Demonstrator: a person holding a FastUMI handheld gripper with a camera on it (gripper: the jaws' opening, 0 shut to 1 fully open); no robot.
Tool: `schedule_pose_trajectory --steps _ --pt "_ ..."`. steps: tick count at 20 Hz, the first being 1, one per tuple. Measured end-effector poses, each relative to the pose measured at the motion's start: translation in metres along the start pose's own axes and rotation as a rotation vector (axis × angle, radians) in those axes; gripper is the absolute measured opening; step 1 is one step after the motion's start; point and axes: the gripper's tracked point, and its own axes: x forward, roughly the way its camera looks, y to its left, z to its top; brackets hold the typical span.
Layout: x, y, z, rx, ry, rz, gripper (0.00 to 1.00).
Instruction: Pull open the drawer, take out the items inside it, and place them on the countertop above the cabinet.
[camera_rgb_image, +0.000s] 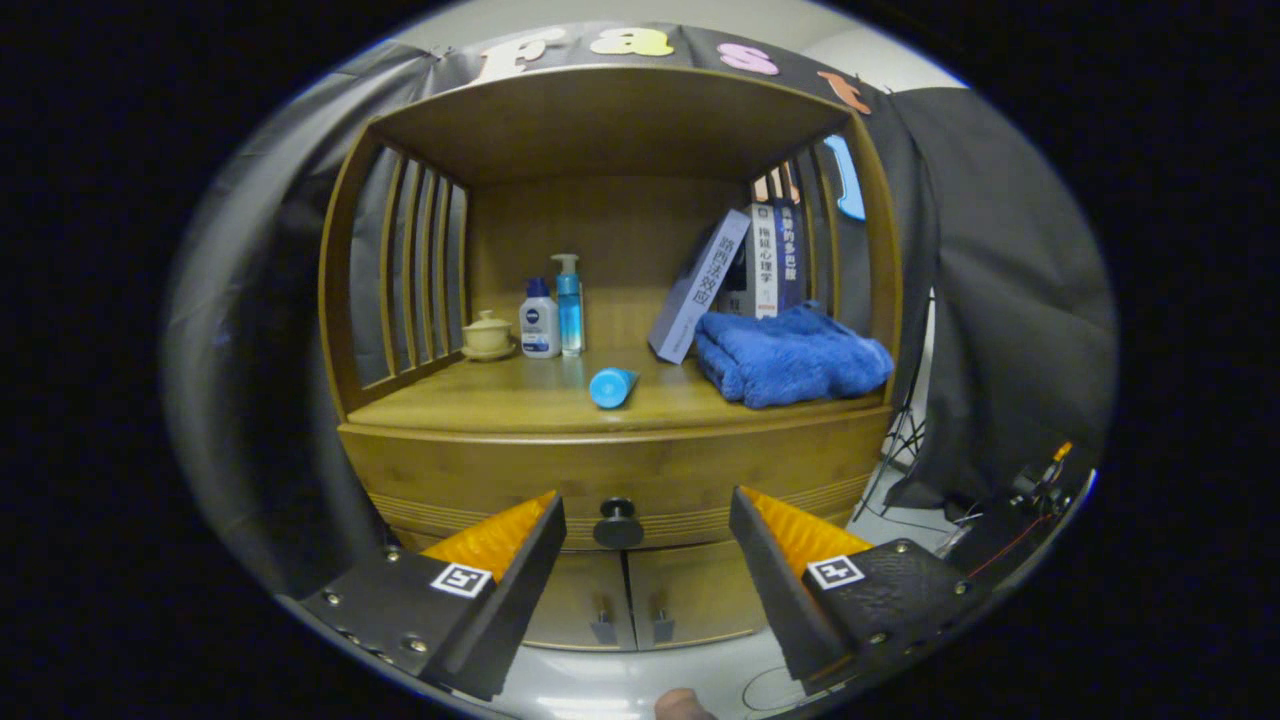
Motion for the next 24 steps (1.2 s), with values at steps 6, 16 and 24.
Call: schedule_pose_trajectory --steps 6,16,24 --pt "-0.075 -0.004 0.070 0.029 -0.086 0.051 0.99" --pt "-0.172 -0.053 0.140 0.041 -0.173 0.094 0.99" --pt "-0.166 -0.074 0.135 0.050 -0.151 0.080 0.99"
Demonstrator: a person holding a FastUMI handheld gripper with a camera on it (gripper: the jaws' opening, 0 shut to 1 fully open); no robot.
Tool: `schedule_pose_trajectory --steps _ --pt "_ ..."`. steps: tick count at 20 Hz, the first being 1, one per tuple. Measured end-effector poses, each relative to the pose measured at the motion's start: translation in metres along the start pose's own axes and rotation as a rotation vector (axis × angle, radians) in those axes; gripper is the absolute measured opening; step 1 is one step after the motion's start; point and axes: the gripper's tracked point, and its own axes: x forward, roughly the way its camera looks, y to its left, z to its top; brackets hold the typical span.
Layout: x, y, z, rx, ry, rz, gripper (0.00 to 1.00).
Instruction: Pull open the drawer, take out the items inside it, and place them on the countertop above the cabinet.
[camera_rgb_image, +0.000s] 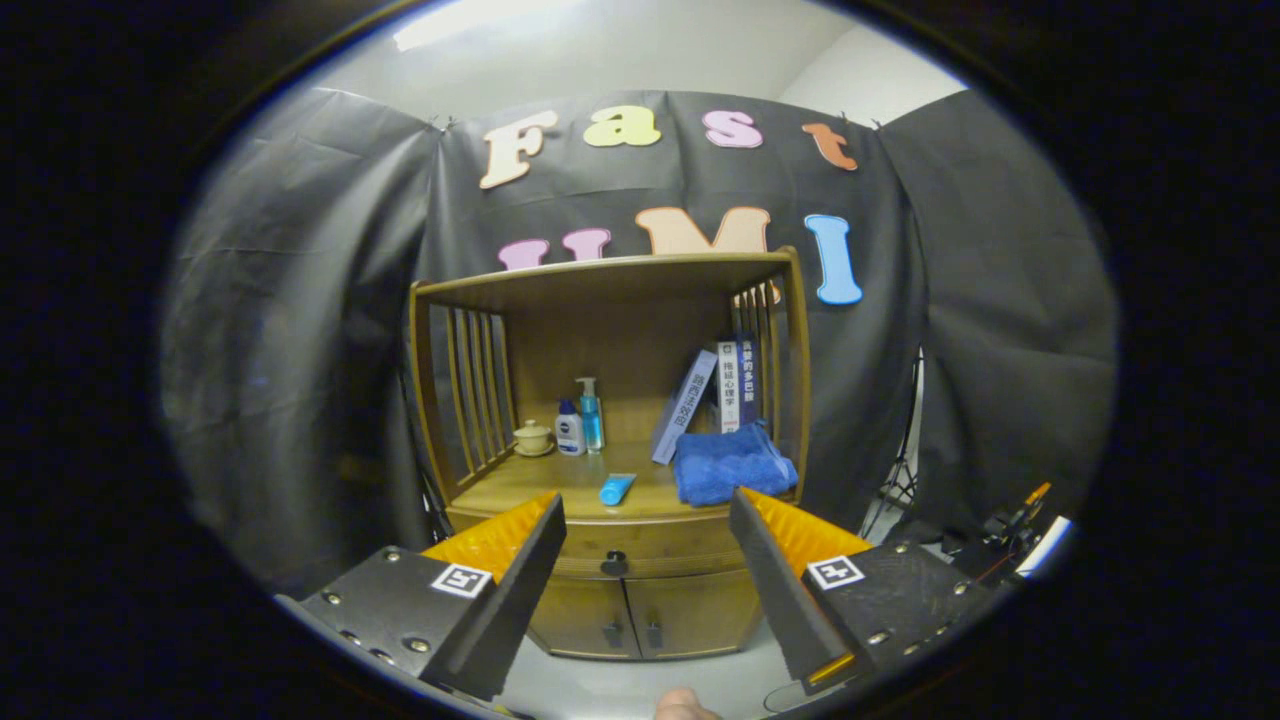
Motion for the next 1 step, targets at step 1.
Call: schedule_pose_trajectory --steps 1 --pt "-0.0012 -0.0035 -0.0002 0.000 -0.001 -0.007 0.99"
